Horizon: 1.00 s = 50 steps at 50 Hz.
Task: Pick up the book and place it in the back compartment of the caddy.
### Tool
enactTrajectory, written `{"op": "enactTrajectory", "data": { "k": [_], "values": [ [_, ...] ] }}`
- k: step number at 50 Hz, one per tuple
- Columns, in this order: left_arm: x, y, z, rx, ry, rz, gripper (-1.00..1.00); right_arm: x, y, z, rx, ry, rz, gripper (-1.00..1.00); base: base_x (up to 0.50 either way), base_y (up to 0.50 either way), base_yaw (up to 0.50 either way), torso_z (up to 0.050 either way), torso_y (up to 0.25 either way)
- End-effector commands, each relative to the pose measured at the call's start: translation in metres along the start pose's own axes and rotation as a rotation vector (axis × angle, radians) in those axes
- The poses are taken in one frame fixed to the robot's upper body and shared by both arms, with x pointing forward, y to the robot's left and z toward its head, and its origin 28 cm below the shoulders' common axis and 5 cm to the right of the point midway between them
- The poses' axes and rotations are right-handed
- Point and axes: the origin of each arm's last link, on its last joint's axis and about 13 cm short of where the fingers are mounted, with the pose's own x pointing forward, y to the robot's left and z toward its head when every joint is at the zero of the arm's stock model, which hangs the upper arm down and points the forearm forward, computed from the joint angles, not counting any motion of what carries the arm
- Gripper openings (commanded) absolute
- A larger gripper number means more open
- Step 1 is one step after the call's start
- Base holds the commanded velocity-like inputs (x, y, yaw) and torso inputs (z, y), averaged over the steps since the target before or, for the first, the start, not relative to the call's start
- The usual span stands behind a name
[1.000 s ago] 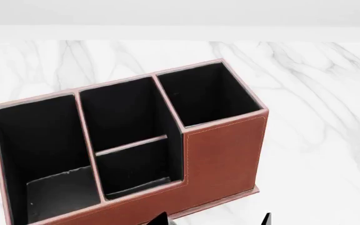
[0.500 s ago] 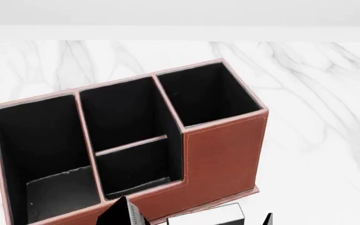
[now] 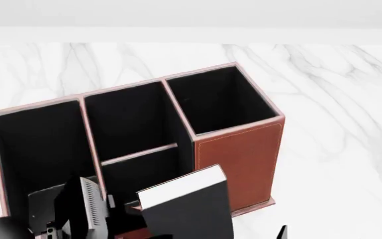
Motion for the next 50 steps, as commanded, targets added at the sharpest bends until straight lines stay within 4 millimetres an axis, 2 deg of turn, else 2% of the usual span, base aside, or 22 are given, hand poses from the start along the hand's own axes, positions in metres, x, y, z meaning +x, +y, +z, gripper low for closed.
{"op": "enactTrajectory", "data": {
  "k": [1, 17, 29, 48, 50],
  "values": [
    [-0.019, 0.000, 0.034, -0.023, -0.096, 0.015, -1.00, -0.001, 0.001, -0.002, -0.003, 0.006, 0.007, 1.00, 0.00, 0.00, 0.00, 0.000, 0.000],
    [-0.037, 0.007, 0.054, -0.020, -0.047, 0.082, -1.00, 0.000, 0.004, -0.006, -0.041, 0.021, 0.013, 1.00, 0.00, 0.00, 0.00, 0.000, 0.001],
    [-0.040, 0.004, 0.058, 0.047, 0.082, 0.130, -1.00, 0.002, 0.003, -0.006, -0.076, 0.020, -0.045, 1.00, 0.00, 0.00, 0.00, 0.000, 0.001],
    [-0.040, 0.004, 0.058, 0.047, 0.082, 0.130, -1.00, 0.002, 0.003, -0.006, -0.076, 0.020, -0.045, 1.00, 0.00, 0.00, 0.00, 0.000, 0.002],
    [-0.041, 0.004, 0.059, 0.051, 0.098, 0.181, -1.00, 0.002, 0.003, -0.005, -0.066, 0.021, -0.044, 1.00, 0.00, 0.00, 0.00, 0.000, 0.000]
  ]
}}
